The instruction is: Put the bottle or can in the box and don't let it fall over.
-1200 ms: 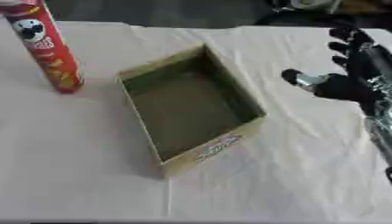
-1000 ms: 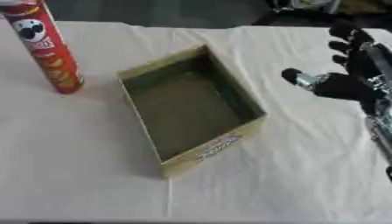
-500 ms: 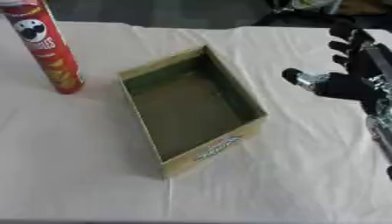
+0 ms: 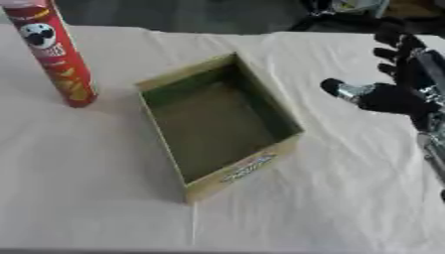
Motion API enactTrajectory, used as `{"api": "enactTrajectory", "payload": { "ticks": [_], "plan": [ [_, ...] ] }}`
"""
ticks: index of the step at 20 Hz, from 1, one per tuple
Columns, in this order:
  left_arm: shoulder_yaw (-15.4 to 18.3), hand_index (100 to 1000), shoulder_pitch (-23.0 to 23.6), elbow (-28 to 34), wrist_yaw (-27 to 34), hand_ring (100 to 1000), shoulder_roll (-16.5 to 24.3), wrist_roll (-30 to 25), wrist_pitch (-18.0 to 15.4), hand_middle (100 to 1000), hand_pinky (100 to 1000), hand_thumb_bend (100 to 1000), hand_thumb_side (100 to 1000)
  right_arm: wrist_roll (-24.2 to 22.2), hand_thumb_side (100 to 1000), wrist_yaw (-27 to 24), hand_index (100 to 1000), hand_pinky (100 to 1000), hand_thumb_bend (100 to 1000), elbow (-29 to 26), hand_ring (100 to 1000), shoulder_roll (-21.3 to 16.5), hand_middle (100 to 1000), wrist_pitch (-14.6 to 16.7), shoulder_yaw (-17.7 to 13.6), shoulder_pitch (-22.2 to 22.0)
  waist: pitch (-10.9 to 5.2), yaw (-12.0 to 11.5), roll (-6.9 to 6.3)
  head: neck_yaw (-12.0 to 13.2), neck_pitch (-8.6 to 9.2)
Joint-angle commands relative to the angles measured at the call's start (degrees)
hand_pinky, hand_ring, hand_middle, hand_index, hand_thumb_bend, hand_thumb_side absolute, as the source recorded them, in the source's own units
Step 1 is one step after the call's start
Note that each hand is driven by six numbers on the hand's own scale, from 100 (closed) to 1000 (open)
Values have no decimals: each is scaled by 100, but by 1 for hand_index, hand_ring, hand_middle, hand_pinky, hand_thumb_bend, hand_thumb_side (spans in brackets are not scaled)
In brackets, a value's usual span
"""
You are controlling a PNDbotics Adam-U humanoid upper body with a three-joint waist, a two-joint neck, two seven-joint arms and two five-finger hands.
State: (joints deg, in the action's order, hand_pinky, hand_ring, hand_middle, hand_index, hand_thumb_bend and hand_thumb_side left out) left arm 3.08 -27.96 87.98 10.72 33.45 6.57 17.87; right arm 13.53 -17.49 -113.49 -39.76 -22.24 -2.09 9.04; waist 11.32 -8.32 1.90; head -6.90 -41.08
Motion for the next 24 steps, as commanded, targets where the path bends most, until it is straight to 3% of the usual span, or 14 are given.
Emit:
{"api": "enactTrajectory", "payload": {
  "ticks": [1, 9, 18, 24],
  "plan": [
    [2, 932, -135, -67, 65, 1000, 261, -107, -46, 911, 792, 686, 340, -18, 100, -38, 1000, 982, 655, -73, 976, -223, 964, 5, -50, 72, -128, 1, -18, 11, 67],
    [-103, 917, -420, -664, 52, 1000, 275, -259, -108, 967, 812, 696, 337, -29, 100, -54, 1000, 983, 655, -89, 975, -225, 962, 5, -39, 87, -129, 12, -2, 13, 96],
    [-269, 927, -949, -1367, -466, 1000, 176, -384, -291, 989, 827, 748, 330, -48, 100, -54, 1000, 984, 654, -106, 975, -203, 961, -3, -22, 122, -89, 48, 34, 53, 161],
    [-444, 929, -1189, -1414, -628, 1000, 113, -778, -625, 993, 842, 795, 359, -65, 100, -61, 1000, 984, 654, -105, 975, -188, 961, -12, -4, 157, -55, 80, 37, 84, 188]
  ]
}}
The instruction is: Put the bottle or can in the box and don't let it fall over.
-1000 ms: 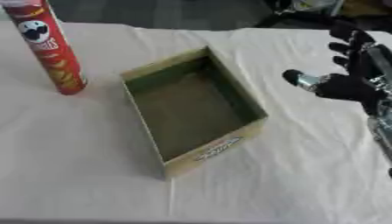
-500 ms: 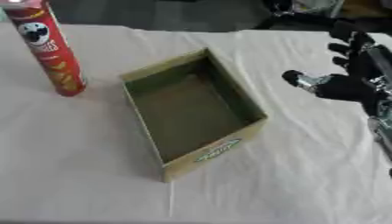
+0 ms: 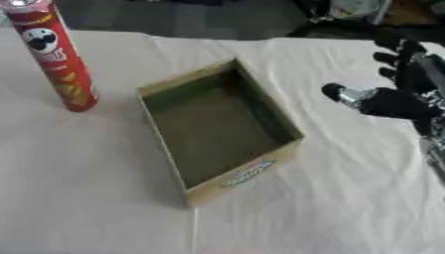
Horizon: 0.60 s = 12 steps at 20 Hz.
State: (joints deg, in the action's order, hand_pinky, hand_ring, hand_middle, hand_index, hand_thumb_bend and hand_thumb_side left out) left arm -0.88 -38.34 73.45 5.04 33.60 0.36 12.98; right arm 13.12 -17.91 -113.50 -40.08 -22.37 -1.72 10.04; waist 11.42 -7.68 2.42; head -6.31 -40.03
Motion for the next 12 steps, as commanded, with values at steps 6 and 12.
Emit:
{"api": "enactTrajectory", "payload": {
  "ticks": [6, 12],
  "plan": [
    [-219, 930, -327, -136, 104, 1000, 59, -626, -538, 995, 843, 779, 368, -43, 100, -39, 1000, 984, 654, -103, 975, -143, 960, 3, -28, 97, -35, 57, -23, 49, 102],
    [-94, 926, -539, -492, -1, 1000, 99, -1110, -634, 981, 839, 774, 372, -67, 100, -40, 1000, 983, 655, -107, 973, -136, 956, 13, -19, 111, -9, 74, -33, 42, 106]
  ]
}}
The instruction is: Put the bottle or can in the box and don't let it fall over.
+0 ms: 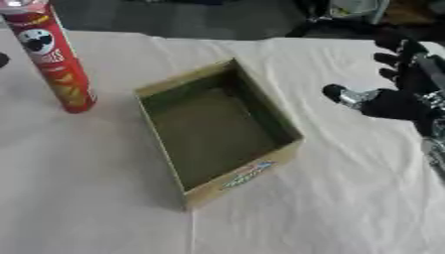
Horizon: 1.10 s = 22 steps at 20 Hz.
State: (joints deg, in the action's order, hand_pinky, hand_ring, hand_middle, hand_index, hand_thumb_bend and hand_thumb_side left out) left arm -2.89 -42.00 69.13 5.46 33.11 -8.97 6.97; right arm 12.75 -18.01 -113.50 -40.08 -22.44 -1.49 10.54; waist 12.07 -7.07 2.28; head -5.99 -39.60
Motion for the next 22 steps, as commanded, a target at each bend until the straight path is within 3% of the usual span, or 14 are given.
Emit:
{"api": "enactTrajectory", "payload": {
  "ticks": [1, 22],
  "plan": [
    [123, 926, -220, -125, -63, 1000, 144, -239, -32, 982, 840, 775, 372, -37, 100, -27, 1000, 983, 655, -107, 973, -133, 957, 20, -41, 68, -70, 16, -21, 9, 67],
    [-1, 925, -816, -665, -206, 1000, -182, -755, -26, 1000, 850, 805, 386, -78, 100, -38, 999, 985, 653, -109, 973, -123, 957, 9, -22, 163, -58, 80, -4, 33, 106]
  ]
}}
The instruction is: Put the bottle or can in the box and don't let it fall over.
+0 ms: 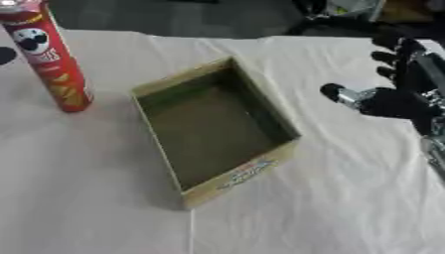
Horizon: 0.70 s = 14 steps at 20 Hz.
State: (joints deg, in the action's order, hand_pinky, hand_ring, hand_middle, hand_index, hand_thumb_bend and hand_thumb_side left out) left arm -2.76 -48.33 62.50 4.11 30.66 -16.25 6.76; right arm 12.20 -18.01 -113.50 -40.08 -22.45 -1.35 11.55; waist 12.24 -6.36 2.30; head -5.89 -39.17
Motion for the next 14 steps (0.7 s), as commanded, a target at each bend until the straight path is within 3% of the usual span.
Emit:
{"api": "enactTrajectory", "payload": {
  "ticks": [1, 14],
  "plan": [
    [-22, 925, -212, -36, -108, 1000, 43, -28, -9, 1000, 851, 808, 385, -26, 100, -43, 999, 985, 653, -109, 973, -121, 957, 10, -34, 64, -73, 11, -6, 29, 63],
    [12, 911, -492, -481, -410, 1000, -213, 370, -88, 994, 848, 818, 373, -64, 100, -92, 995, 985, 651, -109, 970, -112, 951, 25, -10, 125, -34, 55, -13, 61, 98]
  ]
}}
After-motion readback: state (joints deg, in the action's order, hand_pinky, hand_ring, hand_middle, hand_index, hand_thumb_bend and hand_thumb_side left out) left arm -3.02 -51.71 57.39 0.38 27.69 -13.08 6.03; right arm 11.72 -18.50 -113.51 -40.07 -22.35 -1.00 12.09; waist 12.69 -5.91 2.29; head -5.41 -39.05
